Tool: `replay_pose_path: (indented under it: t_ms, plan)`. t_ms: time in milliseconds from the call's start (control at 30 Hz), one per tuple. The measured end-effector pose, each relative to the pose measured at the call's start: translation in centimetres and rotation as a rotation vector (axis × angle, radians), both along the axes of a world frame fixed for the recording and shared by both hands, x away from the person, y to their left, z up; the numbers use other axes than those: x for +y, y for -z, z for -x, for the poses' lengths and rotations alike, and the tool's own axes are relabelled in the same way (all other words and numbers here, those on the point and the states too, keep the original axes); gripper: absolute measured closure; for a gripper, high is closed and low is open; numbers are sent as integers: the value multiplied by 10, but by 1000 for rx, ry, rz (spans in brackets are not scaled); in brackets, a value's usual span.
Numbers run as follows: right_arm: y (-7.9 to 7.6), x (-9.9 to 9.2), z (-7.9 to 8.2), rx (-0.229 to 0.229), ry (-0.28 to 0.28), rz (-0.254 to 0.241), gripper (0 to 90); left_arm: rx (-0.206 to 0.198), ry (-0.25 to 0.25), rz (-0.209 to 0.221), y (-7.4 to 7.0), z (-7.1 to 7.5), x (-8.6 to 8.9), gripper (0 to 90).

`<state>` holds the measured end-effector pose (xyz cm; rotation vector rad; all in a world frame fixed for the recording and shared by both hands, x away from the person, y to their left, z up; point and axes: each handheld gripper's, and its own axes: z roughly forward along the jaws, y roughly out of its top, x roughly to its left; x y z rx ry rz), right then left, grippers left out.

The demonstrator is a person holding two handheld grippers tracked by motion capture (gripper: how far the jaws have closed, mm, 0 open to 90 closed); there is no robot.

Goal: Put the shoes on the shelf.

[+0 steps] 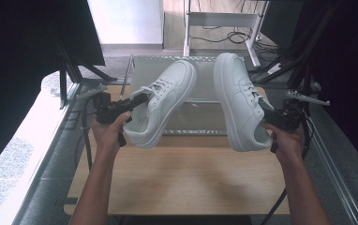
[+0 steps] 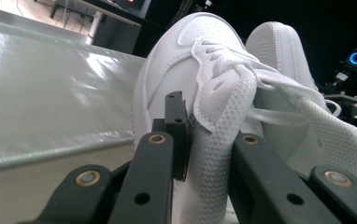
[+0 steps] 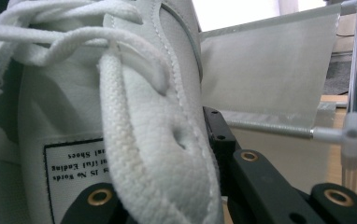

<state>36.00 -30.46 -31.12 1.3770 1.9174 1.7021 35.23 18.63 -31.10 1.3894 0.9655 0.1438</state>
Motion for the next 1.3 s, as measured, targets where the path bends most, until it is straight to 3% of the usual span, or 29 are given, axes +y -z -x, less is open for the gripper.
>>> replay_pose_path:
  t_ms: [167, 700, 967, 1300]
  plan:
    - [-6, 3, -10, 5, 7, 8, 864, 4, -4, -23, -10, -12, -5, 825]
    - [-37, 11, -42, 16, 51, 5, 863, 4, -18, -19, -37, -46, -20, 826]
    - [-50, 19, -59, 25, 93, 27, 863, 17, -50, 1, -52, -61, -21, 827]
    - [-59, 28, -83, 59, 147, 60, 863, 36, -113, -25, -62, -85, -25, 827]
